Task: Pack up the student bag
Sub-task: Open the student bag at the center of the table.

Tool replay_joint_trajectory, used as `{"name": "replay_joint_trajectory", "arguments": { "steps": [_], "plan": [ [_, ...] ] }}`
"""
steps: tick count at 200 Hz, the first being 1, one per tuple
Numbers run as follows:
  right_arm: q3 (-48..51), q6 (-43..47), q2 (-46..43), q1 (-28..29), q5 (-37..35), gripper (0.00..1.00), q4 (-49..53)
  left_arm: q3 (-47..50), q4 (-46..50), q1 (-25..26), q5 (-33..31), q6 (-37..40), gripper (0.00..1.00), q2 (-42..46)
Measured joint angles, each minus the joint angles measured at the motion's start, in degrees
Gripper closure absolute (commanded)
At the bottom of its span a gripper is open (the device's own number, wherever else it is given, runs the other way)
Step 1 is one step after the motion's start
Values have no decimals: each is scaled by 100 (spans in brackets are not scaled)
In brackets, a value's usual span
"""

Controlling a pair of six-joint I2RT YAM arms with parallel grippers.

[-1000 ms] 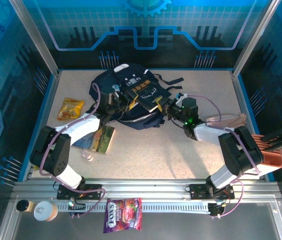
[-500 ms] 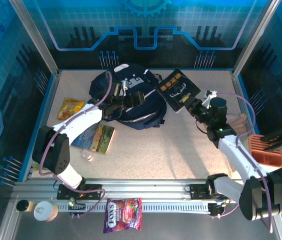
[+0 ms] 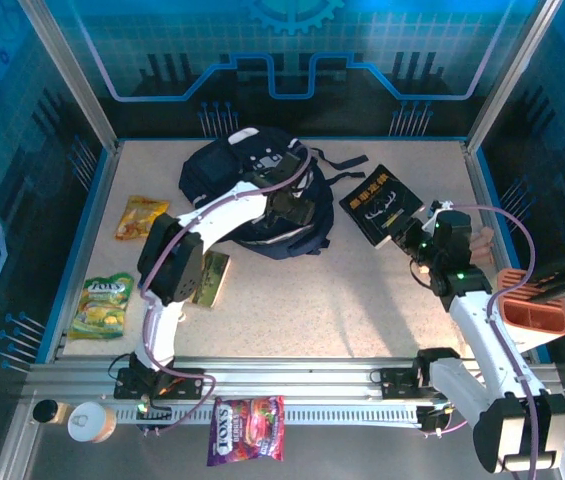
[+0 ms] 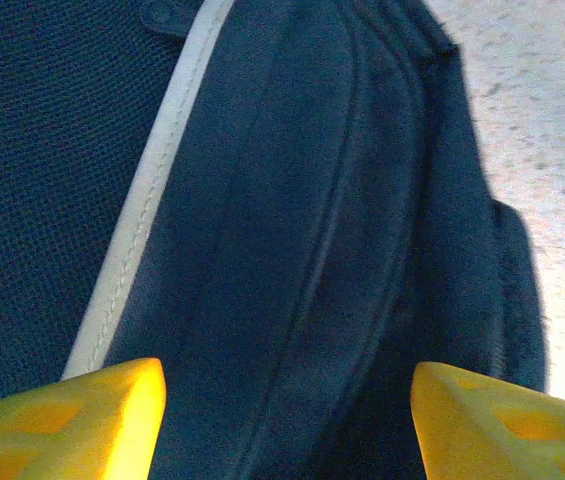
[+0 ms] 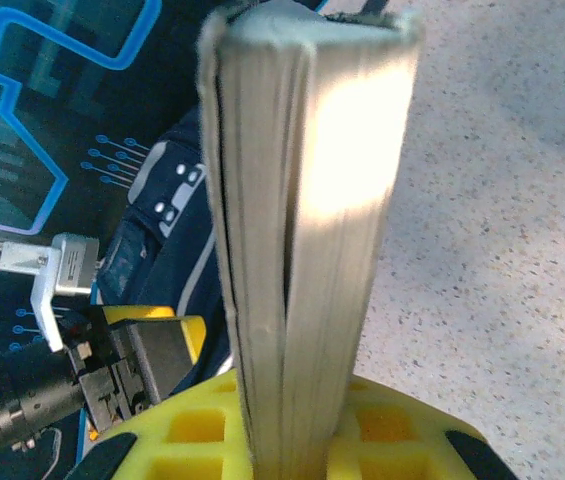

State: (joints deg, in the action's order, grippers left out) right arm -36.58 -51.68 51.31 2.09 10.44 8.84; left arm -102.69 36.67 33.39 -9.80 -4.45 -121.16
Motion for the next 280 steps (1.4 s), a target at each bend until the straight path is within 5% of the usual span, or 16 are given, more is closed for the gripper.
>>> {"name": "replay_joint_trajectory", "arguments": {
  "steps": [52,145,236,280],
  "plan": [
    [76,13,0,-31,11,91,105,-922,662,11,-337,345,44,-826],
    [116,17,-7,-52,24,90,111,-1139,922,92,-734,343,97,-931],
    [391,20,-319,-249,284,89,-35,-31,238,33,-612,120,100,1215],
    [793,-588,-144,-170,824,89,-815,240,-184,42,-260,-46,100,1513]
  ]
}}
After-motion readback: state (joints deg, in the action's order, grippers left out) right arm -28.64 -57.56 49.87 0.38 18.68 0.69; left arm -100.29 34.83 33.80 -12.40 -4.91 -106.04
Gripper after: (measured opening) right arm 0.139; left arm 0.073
